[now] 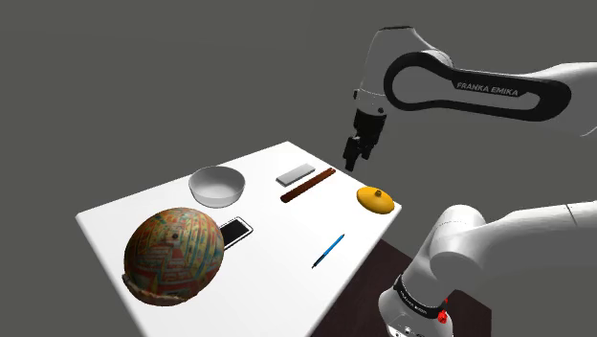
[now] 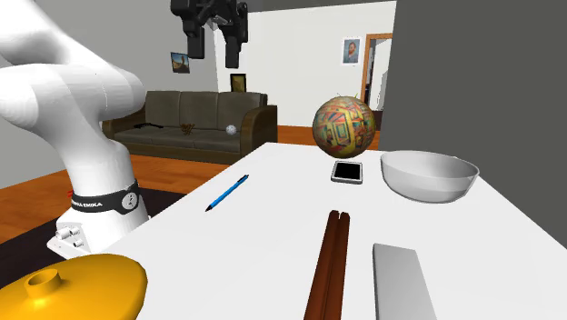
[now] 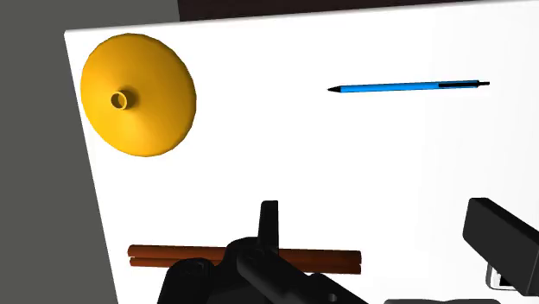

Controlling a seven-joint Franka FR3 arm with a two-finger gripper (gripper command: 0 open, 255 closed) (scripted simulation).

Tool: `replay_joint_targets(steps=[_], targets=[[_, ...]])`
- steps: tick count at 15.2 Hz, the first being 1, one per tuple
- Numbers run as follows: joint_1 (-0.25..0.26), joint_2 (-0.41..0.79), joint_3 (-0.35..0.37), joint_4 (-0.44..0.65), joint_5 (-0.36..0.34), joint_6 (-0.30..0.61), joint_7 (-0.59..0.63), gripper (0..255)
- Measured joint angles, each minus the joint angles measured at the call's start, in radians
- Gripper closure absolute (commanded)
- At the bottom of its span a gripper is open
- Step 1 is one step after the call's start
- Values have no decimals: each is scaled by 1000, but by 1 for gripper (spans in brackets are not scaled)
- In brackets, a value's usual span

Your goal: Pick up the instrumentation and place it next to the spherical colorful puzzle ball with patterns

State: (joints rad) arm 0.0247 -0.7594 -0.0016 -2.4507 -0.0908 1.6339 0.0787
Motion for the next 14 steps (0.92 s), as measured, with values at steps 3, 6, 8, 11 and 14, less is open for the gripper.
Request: replay_joint_targets(steps=[3, 6, 8, 11, 14], targets=[[-13, 44, 11, 5, 11, 38, 51, 0], [-44, 145, 35, 23, 31, 121, 167, 0], [-67, 221, 46, 39, 40, 182, 246, 0], [-96, 334, 66, 71, 52, 264, 373, 0], [-130, 447, 69, 126, 53, 327, 484, 0]])
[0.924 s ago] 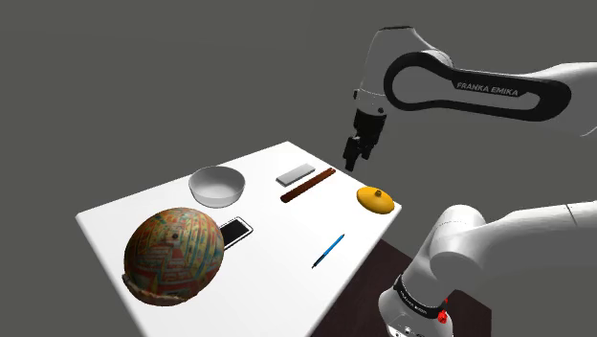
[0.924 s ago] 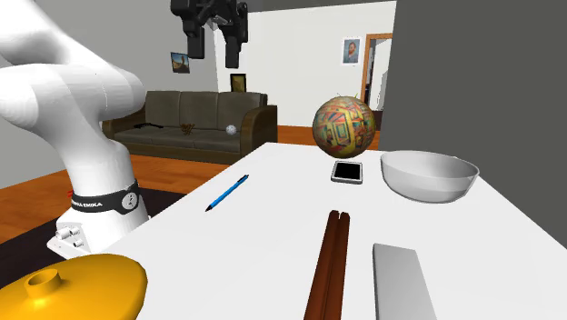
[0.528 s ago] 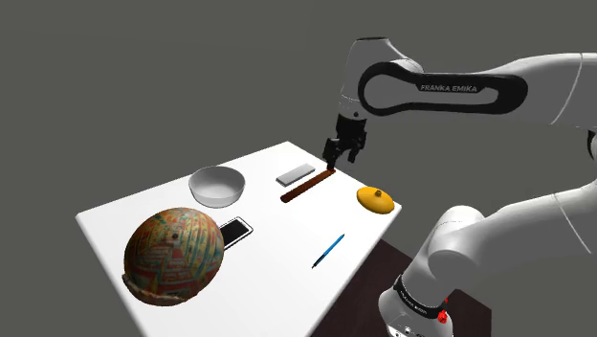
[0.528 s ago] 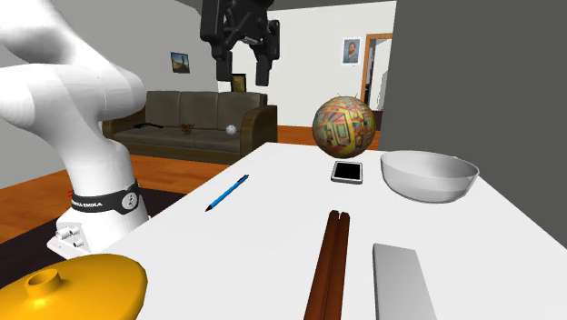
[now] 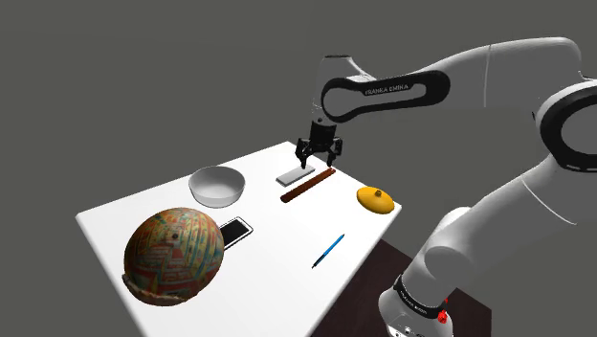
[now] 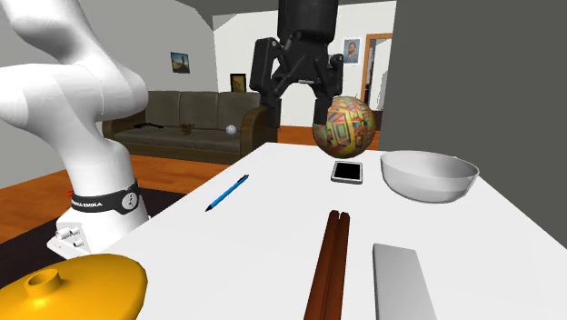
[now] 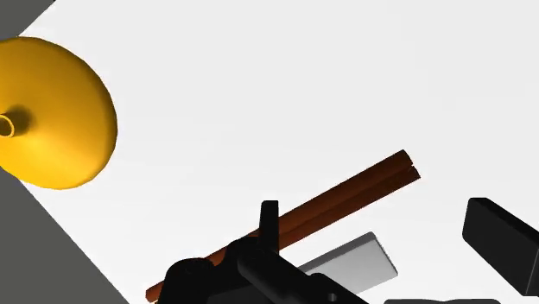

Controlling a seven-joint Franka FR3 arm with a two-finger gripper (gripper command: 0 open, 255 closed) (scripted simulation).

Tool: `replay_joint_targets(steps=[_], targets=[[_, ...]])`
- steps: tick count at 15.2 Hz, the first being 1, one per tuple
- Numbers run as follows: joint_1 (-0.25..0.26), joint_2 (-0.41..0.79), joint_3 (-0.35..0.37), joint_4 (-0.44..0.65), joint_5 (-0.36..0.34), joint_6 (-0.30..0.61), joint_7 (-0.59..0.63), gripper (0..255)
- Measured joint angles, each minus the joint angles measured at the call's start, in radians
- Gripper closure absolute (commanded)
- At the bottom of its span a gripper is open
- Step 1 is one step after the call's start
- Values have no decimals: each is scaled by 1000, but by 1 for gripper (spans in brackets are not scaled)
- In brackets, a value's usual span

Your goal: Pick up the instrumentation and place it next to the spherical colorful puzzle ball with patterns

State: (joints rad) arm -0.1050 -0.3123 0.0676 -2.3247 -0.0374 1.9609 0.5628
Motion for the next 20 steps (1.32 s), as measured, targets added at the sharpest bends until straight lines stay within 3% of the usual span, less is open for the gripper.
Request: replay_joint_targets(steps=[13, 20], targets=[[-98, 447, -51, 261, 4, 211, 451, 0], [-128, 601, -96, 351, 27, 287, 588, 0]])
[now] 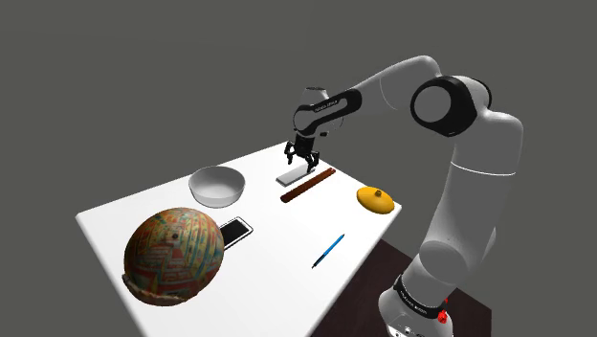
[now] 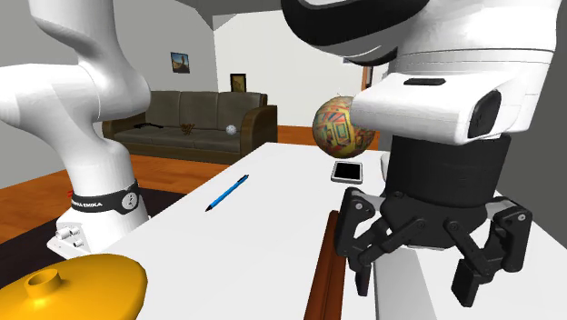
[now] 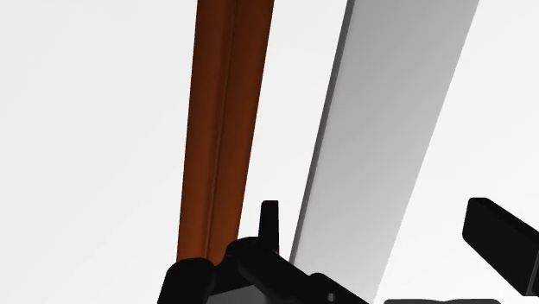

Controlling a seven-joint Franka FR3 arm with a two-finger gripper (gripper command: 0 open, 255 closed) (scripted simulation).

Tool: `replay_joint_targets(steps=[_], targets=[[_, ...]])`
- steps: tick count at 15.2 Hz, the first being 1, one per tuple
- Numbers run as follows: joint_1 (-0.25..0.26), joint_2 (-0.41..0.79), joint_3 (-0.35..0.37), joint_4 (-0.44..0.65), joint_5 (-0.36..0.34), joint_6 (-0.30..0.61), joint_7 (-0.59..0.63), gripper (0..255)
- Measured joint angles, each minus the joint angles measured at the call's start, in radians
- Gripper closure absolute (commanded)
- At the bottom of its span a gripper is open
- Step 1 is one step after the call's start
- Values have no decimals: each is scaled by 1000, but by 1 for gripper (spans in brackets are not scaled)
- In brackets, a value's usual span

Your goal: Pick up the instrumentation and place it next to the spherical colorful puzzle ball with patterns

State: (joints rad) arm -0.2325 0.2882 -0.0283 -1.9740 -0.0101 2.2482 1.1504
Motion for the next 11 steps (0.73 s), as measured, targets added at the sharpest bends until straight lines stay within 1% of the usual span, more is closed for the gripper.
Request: replay_joint_targets(steps=[5, 11], targets=[[-1, 40, -1, -14, 2, 54, 4, 0], [-1, 48, -1, -15, 2, 63, 4, 0]])
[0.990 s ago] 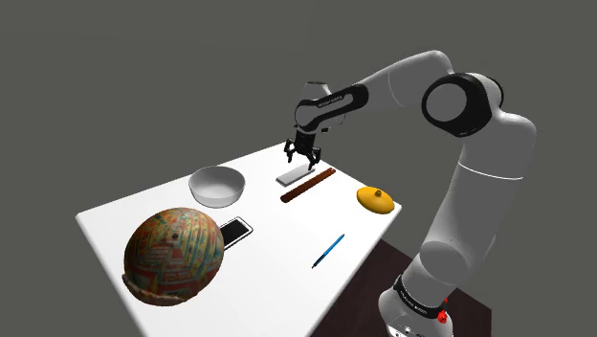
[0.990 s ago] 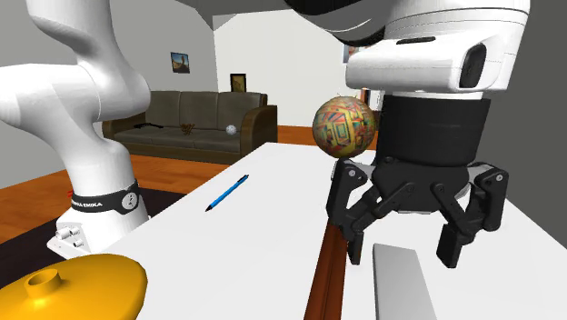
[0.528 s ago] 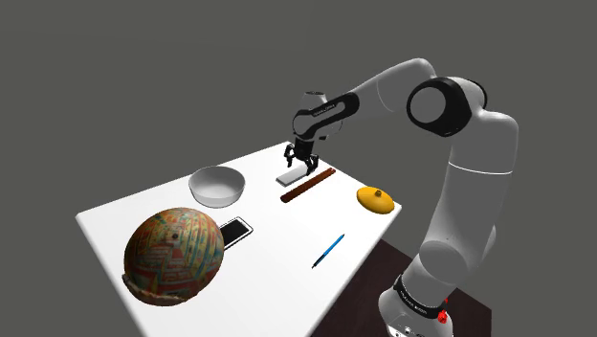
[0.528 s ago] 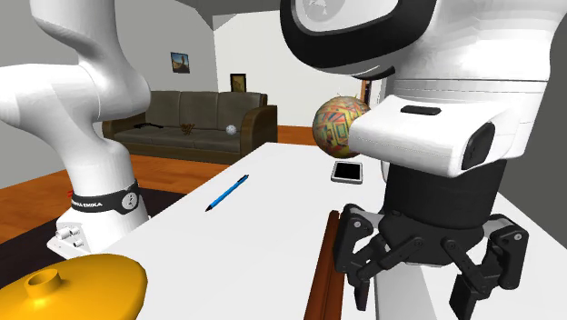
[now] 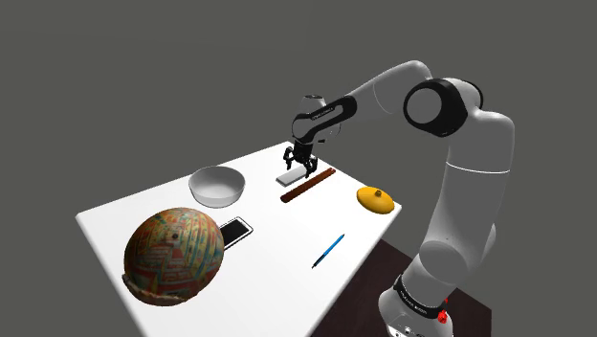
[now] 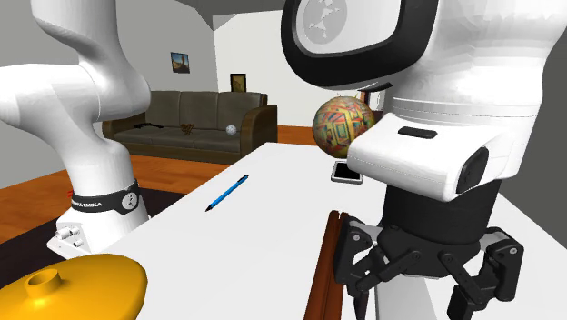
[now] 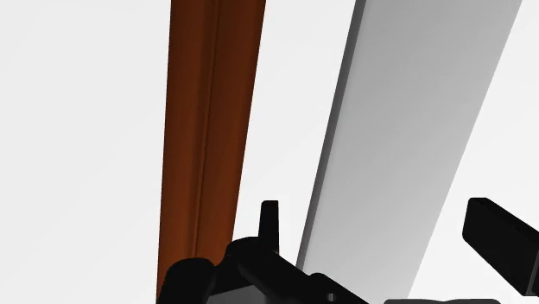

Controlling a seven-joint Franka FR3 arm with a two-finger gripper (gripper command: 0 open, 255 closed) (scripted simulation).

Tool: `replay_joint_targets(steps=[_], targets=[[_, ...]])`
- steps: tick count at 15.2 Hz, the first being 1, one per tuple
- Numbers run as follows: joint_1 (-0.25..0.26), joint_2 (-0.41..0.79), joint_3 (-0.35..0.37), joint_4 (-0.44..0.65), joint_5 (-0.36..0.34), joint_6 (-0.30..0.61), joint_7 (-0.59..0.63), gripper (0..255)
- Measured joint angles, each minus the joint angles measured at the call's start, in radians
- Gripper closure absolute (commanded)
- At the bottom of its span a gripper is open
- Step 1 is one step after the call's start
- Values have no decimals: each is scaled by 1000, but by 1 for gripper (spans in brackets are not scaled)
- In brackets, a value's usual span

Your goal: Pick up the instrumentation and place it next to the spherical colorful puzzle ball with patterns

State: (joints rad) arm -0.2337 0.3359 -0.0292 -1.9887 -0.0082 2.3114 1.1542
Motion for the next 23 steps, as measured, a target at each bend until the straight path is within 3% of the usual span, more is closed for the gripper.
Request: replay_joint_targets(steps=[1, 2, 12, 23], targets=[[0, 0, 0, 0, 0, 0, 0, 0], [0, 0, 0, 0, 0, 0, 0, 255], [0, 0, 0, 0, 0, 0, 0, 255], [1, -77, 0, 36, -2, -112, 1, 255]])
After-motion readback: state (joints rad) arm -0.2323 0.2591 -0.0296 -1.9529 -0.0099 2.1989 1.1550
